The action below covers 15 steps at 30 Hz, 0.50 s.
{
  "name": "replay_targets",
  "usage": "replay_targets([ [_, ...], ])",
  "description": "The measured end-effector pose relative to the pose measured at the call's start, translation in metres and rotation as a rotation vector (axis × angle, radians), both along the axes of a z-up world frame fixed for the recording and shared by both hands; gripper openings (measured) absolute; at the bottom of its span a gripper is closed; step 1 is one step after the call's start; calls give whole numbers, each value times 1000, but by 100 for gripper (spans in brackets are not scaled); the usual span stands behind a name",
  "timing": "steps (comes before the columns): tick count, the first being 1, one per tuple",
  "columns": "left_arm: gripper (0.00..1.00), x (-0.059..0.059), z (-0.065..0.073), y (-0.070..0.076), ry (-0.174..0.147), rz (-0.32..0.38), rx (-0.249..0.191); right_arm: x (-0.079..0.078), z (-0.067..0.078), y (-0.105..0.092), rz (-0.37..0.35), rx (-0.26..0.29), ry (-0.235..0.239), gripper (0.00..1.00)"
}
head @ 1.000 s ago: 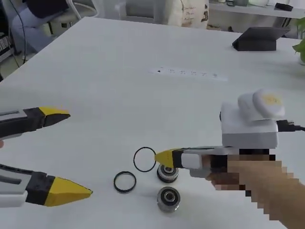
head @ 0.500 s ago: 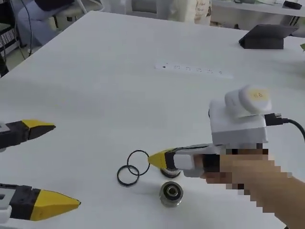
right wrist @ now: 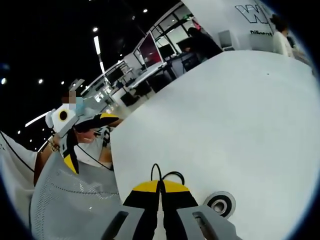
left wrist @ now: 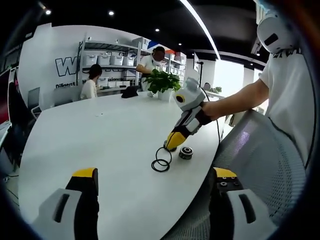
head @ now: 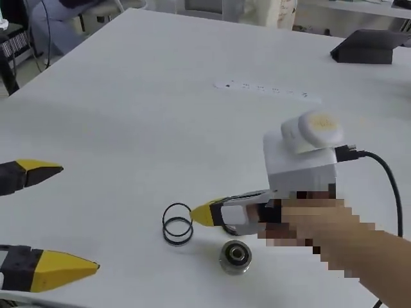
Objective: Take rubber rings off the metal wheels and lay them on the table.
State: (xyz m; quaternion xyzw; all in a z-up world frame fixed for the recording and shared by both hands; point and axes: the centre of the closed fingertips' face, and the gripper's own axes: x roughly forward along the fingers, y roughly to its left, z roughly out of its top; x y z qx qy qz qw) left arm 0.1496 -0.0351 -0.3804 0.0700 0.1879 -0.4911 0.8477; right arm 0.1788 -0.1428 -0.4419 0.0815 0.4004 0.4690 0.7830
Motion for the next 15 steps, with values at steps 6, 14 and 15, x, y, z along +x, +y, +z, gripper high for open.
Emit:
replay_targets([
  [6, 91, -1, -5, 1, 15, 7, -12, 3, -9, 2, -14, 1, 28, 0],
  [14, 90, -2, -8, 2, 28, 11, -19, 3, -16, 2, -25, -16, 39, 0],
  [15, 90, -2, -8, 3, 30, 12, -19, 3, -17, 3, -24, -17, 42, 0],
])
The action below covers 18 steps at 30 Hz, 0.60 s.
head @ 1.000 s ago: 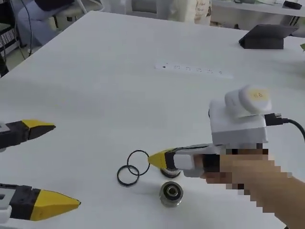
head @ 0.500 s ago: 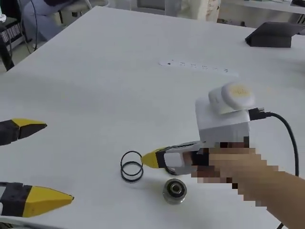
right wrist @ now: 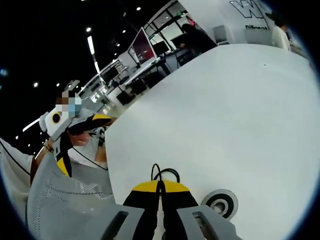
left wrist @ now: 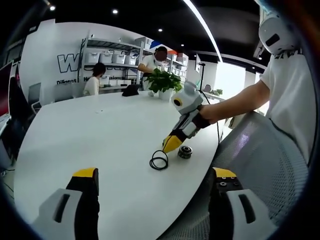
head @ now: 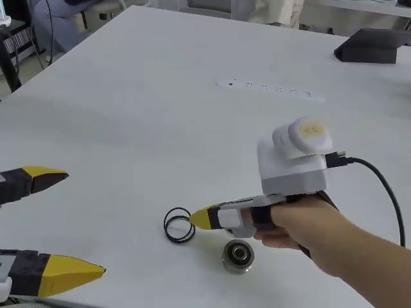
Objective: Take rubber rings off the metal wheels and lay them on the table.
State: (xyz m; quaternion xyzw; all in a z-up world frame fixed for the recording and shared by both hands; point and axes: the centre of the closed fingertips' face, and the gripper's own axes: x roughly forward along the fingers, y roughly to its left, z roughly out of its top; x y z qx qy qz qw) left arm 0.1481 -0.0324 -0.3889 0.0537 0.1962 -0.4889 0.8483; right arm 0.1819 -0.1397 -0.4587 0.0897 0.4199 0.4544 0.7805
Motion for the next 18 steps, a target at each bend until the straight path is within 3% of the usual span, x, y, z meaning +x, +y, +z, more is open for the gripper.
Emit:
replay_targets([
  [4, 90, 1, -1, 0, 6, 2, 2, -1, -4, 2, 10, -30, -12, 0],
  [7, 90, 0, -1, -1, 9, -1, -1, 1, -10, -2, 30, -101, -55, 0],
  [12, 89, -3, -4, -4, 20, -10, 3, 1, -13, -1, 46, -145, -93, 0],
  [18, 89, -5, -6, -5, 24, -18, 16, -2, -17, -2, 84, -184, -104, 2],
])
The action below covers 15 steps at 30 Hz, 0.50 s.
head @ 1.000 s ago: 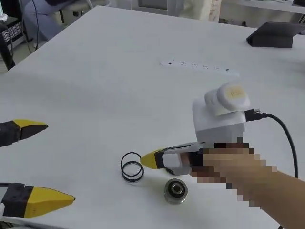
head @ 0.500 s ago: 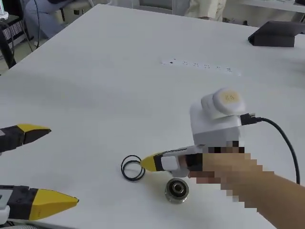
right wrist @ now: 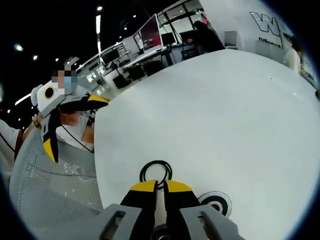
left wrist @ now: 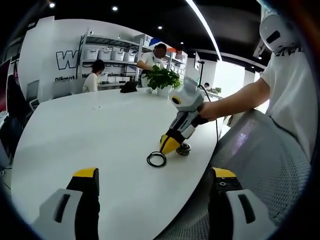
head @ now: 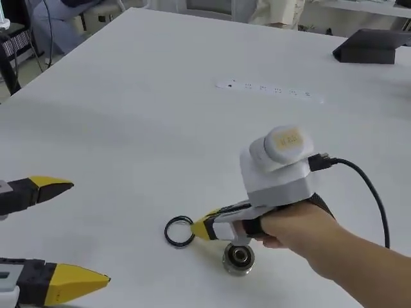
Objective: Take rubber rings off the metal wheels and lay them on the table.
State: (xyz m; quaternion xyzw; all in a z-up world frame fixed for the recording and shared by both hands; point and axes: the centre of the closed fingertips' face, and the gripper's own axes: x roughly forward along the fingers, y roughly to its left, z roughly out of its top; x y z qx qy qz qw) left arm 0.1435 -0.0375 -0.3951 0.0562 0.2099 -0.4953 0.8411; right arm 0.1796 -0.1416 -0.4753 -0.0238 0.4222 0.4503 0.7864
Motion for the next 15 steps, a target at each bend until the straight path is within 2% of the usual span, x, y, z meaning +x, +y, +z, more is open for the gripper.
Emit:
replay_targets([
  [6, 89, 1, 2, -2, -3, -11, 11, 2, 0, -1, 9, -18, -16, 7],
  [11, 89, 3, 5, -3, -9, -18, 13, 6, 8, -7, -8, -8, -30, 7],
  [15, 89, 5, 7, -7, -14, -30, 14, 11, 16, -19, -42, 8, -44, 7],
])
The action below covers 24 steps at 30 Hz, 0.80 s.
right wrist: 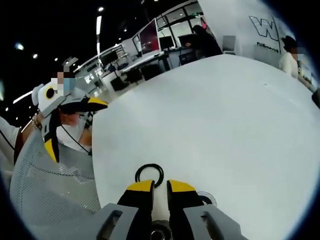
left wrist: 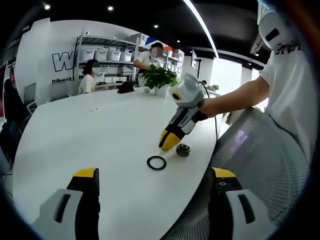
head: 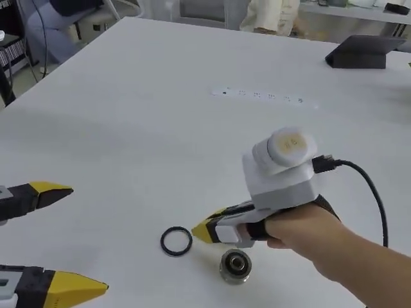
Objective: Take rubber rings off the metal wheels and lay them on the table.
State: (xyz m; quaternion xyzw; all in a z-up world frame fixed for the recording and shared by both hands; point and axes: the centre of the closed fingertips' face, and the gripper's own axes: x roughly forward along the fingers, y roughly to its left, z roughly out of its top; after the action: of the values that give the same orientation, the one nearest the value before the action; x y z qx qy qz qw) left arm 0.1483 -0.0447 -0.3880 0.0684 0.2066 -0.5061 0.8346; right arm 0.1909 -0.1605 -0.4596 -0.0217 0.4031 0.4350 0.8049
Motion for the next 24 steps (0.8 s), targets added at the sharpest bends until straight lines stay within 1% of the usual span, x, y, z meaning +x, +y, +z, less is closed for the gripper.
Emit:
replay_targets([
  [4, 89, 3, 4, -7, -9, -19, -3, 5, 9, -12, -31, 22, -21, 8],
  [8, 89, 5, 10, -17, -23, -55, 4, 5, 18, -22, -30, 51, -41, 10],
  [12, 88, 11, 15, -22, -43, -84, 12, 7, 24, -32, -33, 55, -68, 12],
  [17, 87, 20, 26, -31, -77, -125, 21, 9, 19, -46, -59, 46, -72, 13],
  [20, 86, 26, 31, -39, -101, -155, 38, 8, 14, -53, -65, 37, -78, 14],
  [21, 85, 28, 35, -44, -111, -169, 36, 8, 13, -55, -64, 35, -78, 15],
  [23, 81, 27, 44, -56, -136, -216, 12, 6, 9, -59, -60, 31, -78, 17],
  [24, 80, 27, 46, -60, -139, -228, 8, 6, 7, -61, -59, 29, -77, 18],
])
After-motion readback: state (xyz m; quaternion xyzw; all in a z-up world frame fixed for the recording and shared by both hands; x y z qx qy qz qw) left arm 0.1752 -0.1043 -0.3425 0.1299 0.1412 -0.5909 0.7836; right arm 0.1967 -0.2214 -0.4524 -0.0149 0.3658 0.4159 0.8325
